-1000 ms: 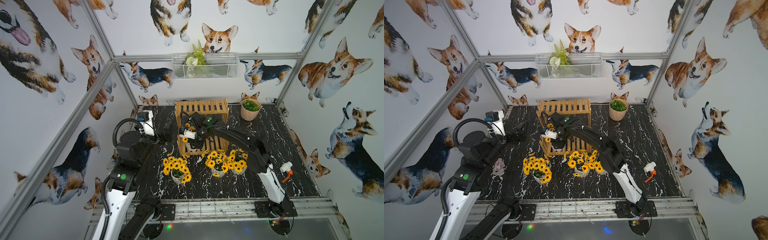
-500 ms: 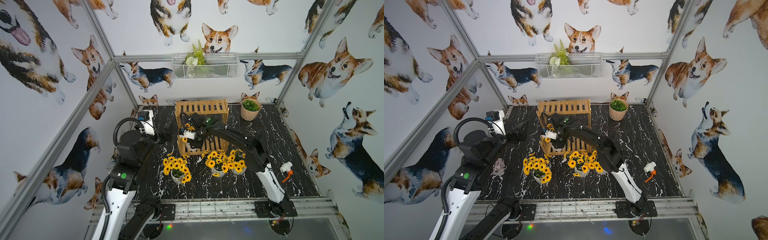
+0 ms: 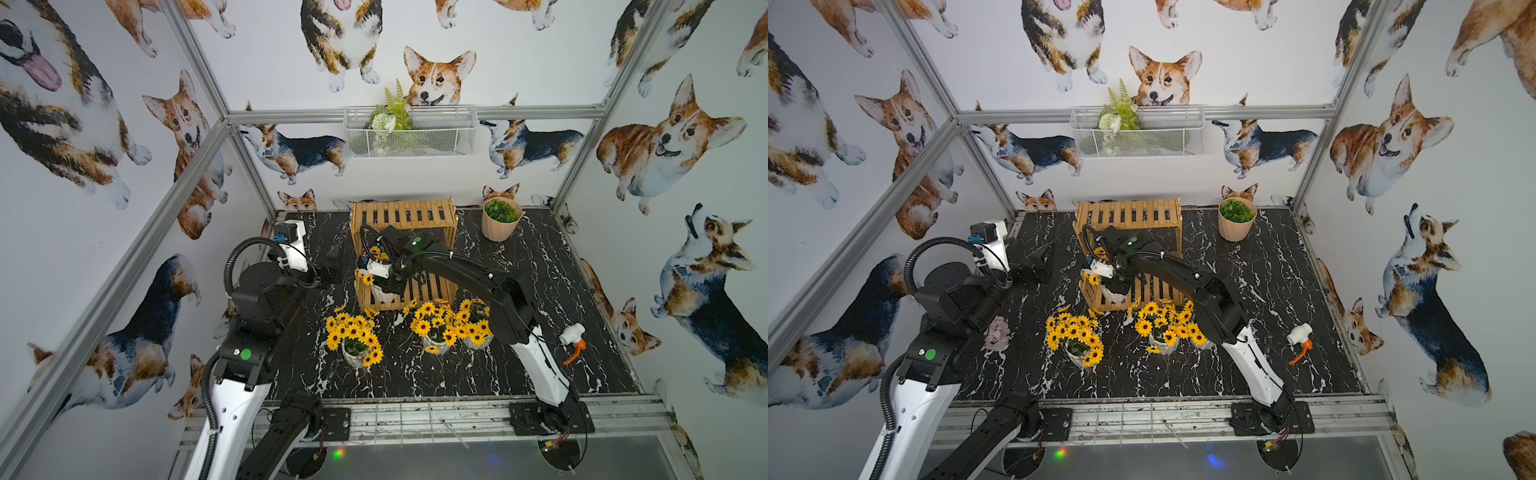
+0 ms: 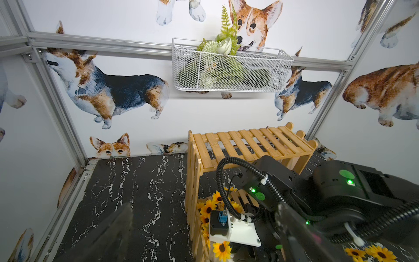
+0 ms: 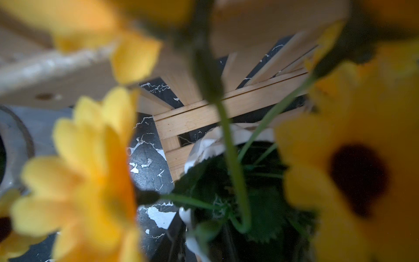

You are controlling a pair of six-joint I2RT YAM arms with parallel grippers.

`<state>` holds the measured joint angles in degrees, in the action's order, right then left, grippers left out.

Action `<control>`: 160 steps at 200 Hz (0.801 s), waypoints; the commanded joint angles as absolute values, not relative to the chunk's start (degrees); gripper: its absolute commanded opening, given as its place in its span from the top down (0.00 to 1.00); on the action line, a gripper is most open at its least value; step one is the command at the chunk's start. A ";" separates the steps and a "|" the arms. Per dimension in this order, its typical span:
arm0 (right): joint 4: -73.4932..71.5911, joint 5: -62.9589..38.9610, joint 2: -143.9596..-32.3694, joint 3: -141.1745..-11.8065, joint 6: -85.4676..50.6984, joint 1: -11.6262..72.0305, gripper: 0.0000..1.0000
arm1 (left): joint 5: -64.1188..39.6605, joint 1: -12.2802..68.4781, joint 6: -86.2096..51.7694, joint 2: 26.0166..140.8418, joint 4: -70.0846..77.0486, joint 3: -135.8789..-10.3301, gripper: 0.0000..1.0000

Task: Take the sunflower pots off the shelves
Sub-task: Pick up the sunflower pot from the shelf.

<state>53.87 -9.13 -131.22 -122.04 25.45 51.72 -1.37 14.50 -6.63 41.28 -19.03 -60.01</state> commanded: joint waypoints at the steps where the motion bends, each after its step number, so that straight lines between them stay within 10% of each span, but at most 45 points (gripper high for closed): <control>1: 56.34 -8.86 -130.89 -121.65 26.09 52.10 0.75 | -0.97 14.41 -5.80 41.18 -18.70 -60.14 0.00; 160: 57.69 -3.33 -124.67 -120.87 25.93 54.82 0.97 | -0.88 14.41 -6.15 39.63 -19.11 -59.86 0.00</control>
